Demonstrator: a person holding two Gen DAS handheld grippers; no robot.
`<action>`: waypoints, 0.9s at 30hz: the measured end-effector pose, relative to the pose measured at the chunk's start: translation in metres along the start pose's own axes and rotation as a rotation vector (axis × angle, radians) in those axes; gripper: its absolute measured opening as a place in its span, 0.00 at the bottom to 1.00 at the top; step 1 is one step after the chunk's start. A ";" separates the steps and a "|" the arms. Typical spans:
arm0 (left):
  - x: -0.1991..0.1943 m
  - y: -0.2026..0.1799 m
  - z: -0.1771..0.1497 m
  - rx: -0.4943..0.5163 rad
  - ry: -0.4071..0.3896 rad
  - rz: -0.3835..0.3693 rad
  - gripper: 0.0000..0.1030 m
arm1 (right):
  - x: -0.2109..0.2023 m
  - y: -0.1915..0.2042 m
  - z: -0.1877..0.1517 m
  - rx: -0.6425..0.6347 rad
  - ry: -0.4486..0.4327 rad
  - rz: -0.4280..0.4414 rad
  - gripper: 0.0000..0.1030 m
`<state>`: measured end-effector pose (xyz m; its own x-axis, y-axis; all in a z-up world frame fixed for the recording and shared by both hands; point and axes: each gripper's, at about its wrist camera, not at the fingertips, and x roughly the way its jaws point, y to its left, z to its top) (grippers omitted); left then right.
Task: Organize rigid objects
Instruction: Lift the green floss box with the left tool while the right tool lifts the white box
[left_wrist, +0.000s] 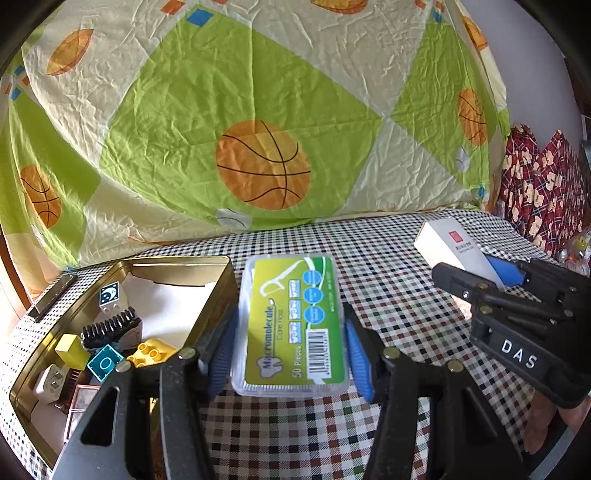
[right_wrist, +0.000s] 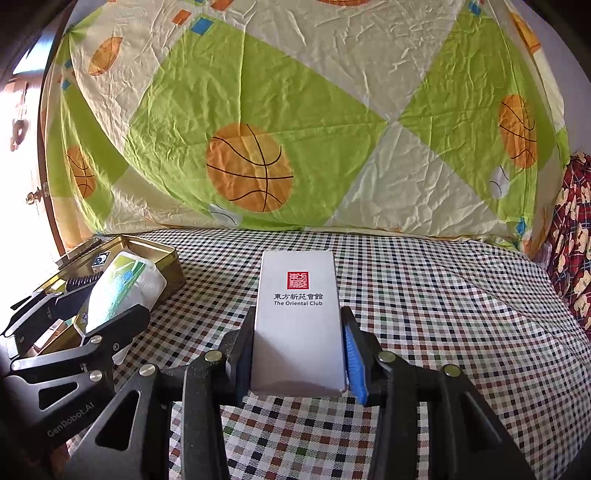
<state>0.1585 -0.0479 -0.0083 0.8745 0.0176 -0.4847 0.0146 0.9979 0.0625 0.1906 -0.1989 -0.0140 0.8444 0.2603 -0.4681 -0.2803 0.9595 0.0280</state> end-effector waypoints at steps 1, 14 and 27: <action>-0.002 0.000 -0.001 0.002 -0.005 0.000 0.52 | -0.002 0.001 0.000 -0.003 -0.006 -0.001 0.43; -0.026 0.007 -0.008 -0.025 -0.085 0.003 0.52 | -0.013 0.008 -0.003 -0.021 -0.041 0.005 0.43; -0.037 0.015 -0.013 -0.054 -0.119 -0.005 0.52 | -0.026 0.013 -0.005 -0.042 -0.088 0.019 0.43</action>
<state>0.1200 -0.0328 -0.0005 0.9257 0.0080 -0.3782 -0.0039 0.9999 0.0116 0.1627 -0.1942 -0.0059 0.8753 0.2883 -0.3884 -0.3136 0.9496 -0.0018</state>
